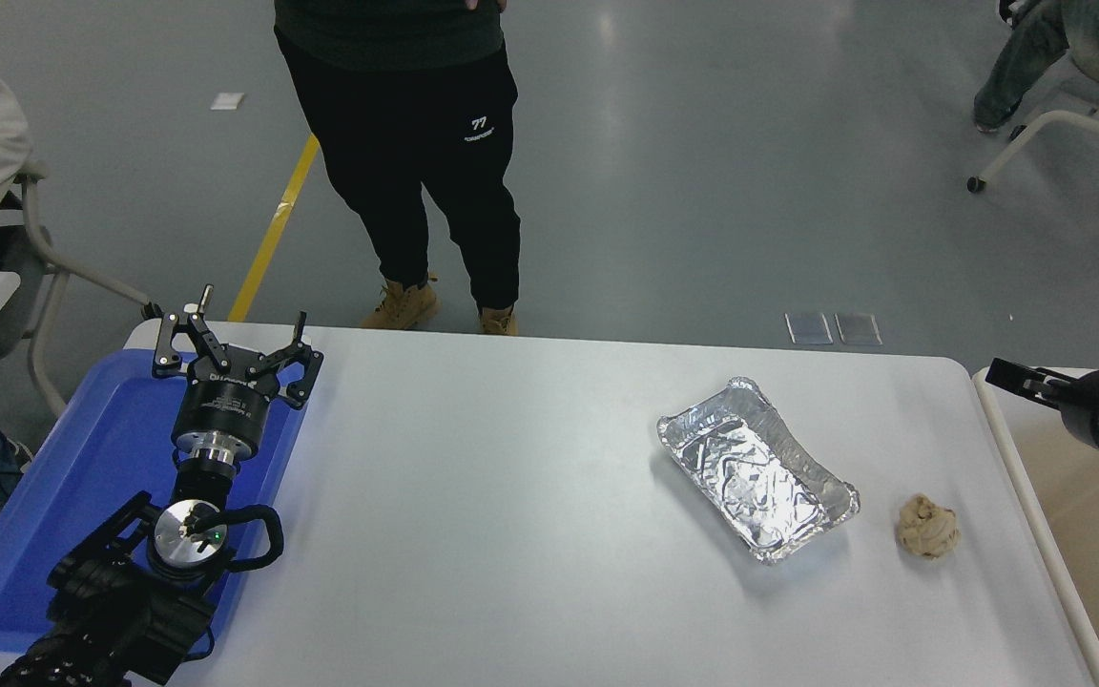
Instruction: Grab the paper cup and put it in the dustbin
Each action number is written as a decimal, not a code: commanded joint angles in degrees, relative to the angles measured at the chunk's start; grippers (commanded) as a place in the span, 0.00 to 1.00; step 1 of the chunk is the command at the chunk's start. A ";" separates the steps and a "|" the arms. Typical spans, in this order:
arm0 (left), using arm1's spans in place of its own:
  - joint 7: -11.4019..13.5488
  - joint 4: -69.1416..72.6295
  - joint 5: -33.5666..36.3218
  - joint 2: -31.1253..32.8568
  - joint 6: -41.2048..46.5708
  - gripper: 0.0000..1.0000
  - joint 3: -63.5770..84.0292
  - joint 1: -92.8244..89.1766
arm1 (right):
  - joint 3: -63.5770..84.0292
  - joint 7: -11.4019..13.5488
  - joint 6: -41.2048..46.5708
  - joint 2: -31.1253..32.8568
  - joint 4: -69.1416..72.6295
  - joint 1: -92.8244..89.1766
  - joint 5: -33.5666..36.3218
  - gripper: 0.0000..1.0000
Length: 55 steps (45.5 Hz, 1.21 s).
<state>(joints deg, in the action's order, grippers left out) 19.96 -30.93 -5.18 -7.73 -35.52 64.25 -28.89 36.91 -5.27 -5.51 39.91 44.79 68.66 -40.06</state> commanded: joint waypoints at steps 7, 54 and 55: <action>-0.01 -0.01 -0.01 -0.01 0.01 1.00 0.09 0.06 | 15.64 0.00 0.15 -1.86 14.70 18.96 -0.54 1.00; 0.08 0.08 -0.01 -0.01 0.01 1.00 0.00 0.06 | 28.92 -0.26 16.14 -29.28 33.33 47.96 19.76 1.00; 0.08 -0.01 -0.01 -0.01 0.01 1.00 0.00 0.06 | 28.92 -0.44 16.49 -29.45 34.04 48.58 19.93 1.00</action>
<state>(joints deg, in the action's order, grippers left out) 20.05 -30.88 -5.18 -7.74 -35.50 64.24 -28.83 65.03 -5.71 8.24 17.08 74.19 111.73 -25.13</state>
